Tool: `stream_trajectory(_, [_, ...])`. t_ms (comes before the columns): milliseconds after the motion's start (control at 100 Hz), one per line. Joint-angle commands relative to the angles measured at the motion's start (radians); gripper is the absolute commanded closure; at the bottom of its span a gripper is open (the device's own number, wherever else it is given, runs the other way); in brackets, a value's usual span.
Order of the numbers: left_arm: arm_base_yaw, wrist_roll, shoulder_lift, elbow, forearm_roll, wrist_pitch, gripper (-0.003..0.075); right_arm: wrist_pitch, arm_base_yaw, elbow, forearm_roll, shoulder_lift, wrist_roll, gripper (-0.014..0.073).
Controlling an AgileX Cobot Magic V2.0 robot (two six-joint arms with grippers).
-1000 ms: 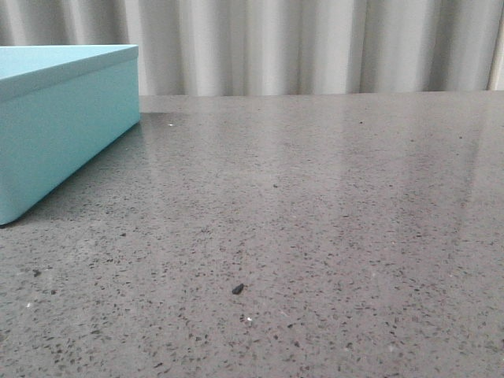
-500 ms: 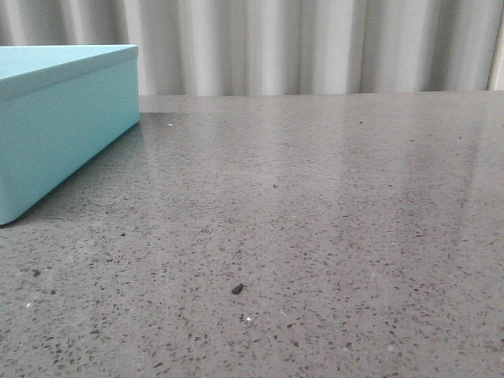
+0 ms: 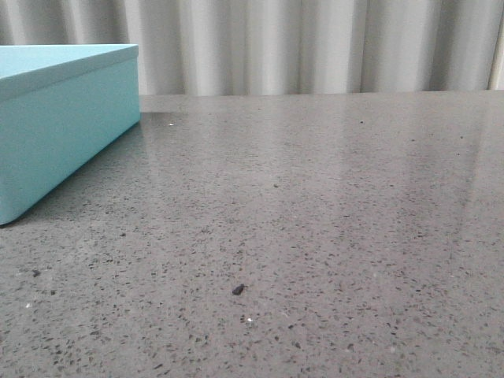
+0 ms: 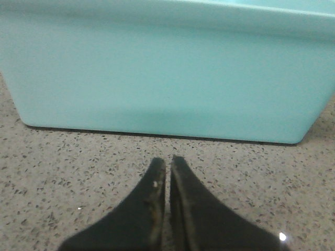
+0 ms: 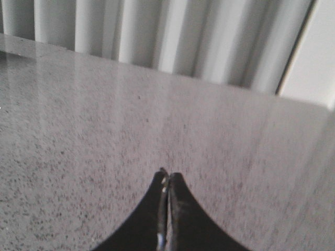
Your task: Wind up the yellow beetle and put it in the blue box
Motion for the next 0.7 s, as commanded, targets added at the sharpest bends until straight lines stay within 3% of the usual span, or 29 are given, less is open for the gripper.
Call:
stream_trajectory(0, [-0.009, -0.009, -0.03, 0.026, -0.002, -0.034, 0.0741, -0.102, -0.035, 0.01, -0.007, -0.004, 0.069, 0.0645])
stream_trajectory(340, [-0.009, -0.009, -0.03, 0.026, -0.002, -0.034, 0.0741, -0.09, -0.176, 0.125, 0.021, -0.004, 0.094, 0.0645])
stream_trajectory(580, [-0.009, -0.009, -0.03, 0.026, -0.002, -0.034, 0.0741, 0.064, -0.179, 0.123, 0.021, -0.006, 0.094, 0.0645])
stream_trajectory(690, [-0.009, -0.009, -0.03, 0.026, -0.002, -0.034, 0.0741, 0.062, -0.179, 0.123, 0.021, -0.006, 0.09, 0.0645])
